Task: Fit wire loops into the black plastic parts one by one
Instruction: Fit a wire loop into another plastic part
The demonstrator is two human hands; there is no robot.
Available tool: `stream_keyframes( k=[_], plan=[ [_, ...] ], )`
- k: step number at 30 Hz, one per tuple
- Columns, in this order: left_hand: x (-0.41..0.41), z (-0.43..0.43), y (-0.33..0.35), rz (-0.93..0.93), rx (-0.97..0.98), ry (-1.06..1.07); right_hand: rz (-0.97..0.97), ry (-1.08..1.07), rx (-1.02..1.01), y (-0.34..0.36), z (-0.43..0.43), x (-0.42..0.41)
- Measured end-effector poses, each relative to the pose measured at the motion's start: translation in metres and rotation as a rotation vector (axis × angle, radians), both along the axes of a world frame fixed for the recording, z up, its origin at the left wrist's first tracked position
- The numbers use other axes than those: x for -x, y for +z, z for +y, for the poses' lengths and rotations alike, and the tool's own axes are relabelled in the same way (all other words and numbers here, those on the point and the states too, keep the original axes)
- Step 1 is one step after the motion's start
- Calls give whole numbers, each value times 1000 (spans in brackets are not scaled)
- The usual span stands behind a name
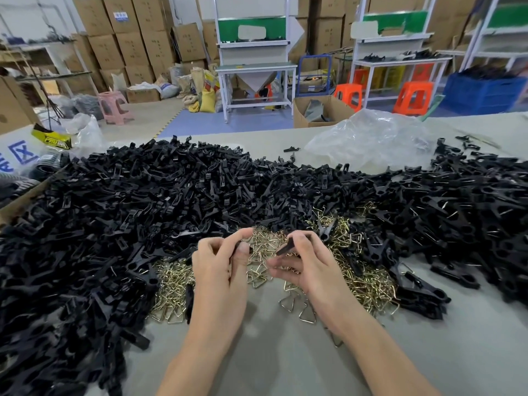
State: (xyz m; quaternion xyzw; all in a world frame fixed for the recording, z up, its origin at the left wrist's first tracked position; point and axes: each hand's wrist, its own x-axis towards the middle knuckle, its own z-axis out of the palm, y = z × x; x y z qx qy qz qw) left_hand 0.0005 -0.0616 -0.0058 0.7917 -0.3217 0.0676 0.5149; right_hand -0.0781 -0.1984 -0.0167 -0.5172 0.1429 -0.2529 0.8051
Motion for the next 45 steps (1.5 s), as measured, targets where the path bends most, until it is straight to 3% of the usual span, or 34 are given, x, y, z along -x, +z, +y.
stream_keyframes(
  k=[3,9,14,18,21,32,45],
  plan=[
    [0,4,2,-68,-5,57,-13,8,-6,1,-1,0],
    [-5,6,10,-10,10,17,7,-4,42,3,-1,-1],
    [-10,8,13,282,247,29,51,-53,136,2,0,0],
    [-10,4,14,703,457,-147,52,-34,197,4,0,2],
    [-6,1,14,844,521,-243,64,6,226,4,2,2],
    [1,-2,10,618,354,-306,39,7,249,6,2,2],
    [2,-1,12,516,305,-326,11,49,282,11,4,3]
  ],
)
